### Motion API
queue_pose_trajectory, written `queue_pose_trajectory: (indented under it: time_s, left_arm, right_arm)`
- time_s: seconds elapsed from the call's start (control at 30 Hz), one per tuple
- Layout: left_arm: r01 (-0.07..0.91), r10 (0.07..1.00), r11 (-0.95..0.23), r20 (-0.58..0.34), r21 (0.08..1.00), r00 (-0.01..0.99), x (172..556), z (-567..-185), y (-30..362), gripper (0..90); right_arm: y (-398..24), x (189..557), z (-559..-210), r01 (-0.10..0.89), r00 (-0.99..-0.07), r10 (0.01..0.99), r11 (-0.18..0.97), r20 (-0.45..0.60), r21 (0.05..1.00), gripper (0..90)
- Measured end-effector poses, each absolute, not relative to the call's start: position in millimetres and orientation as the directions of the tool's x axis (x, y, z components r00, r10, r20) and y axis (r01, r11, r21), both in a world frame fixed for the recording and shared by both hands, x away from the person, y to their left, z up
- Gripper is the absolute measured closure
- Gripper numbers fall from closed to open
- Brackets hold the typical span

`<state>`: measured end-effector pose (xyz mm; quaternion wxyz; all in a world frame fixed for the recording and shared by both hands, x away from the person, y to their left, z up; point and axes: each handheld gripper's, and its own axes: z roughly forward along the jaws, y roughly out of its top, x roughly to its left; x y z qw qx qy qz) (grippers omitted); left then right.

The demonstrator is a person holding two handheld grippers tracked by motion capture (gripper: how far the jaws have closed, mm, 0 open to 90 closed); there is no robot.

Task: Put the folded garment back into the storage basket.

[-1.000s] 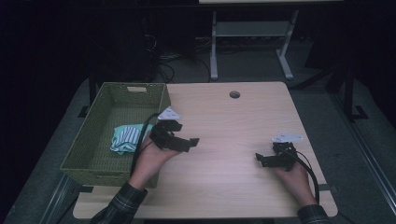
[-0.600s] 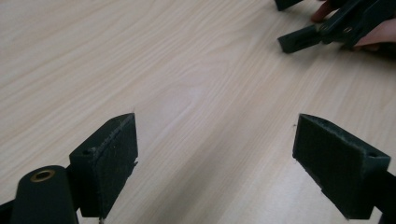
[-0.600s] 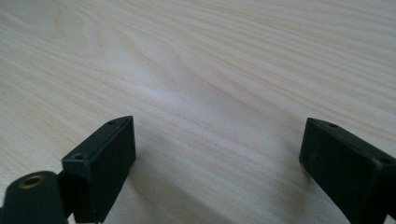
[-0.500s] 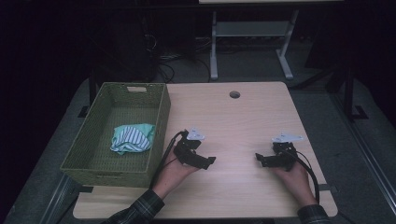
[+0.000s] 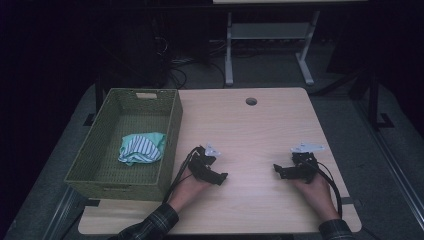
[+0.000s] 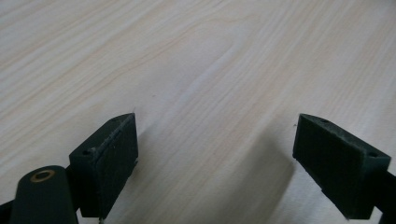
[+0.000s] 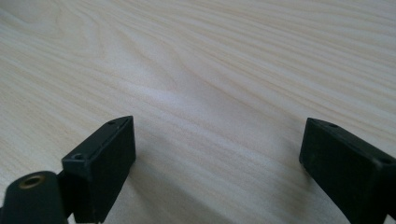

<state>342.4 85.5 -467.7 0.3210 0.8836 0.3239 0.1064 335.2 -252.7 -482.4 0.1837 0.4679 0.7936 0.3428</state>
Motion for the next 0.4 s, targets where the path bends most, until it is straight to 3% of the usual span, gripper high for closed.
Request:
queue_pose_trajectory:
  time_s: [0.4]
  left_arm:
    - [0.471,0.638,-0.576,0.008,0.669,0.77,339.5,-472.5,88.0,12.5]
  right_arm:
    - [-252.7,335.2,-482.5,0.617,-0.494,0.869,0.327,0.029,0.716,10.2]
